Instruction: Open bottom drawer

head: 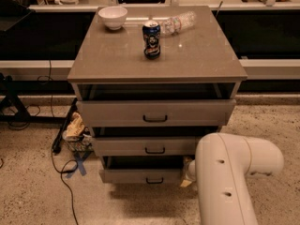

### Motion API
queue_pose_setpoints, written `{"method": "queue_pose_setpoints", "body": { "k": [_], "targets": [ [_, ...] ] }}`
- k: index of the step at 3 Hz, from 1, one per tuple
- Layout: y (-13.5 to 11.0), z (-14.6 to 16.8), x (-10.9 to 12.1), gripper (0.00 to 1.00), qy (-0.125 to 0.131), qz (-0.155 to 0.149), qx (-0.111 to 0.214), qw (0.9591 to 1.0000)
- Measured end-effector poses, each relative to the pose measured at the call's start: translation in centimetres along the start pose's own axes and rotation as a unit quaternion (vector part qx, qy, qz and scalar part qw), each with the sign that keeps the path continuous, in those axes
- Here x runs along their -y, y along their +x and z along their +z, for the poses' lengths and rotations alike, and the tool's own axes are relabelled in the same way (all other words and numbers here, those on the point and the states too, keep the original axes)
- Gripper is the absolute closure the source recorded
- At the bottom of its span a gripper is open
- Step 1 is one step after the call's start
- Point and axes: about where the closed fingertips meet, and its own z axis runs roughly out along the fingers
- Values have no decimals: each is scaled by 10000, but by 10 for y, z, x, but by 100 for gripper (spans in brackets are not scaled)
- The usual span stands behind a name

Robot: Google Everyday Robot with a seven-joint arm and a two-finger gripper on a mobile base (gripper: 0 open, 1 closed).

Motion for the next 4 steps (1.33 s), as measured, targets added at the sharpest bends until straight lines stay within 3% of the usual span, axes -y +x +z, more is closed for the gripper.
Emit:
{"method": "queue_pose_setpoints", "body": {
  "k": [2, 3, 4],
  "targets": [
    [0, -4, -19, 65, -252, 164, -118, 9995],
    [11, -23, -39, 88, -345, 480, -204, 9980],
    [15, -34, -47, 100, -329, 682, -224, 9969]
  ]
}}
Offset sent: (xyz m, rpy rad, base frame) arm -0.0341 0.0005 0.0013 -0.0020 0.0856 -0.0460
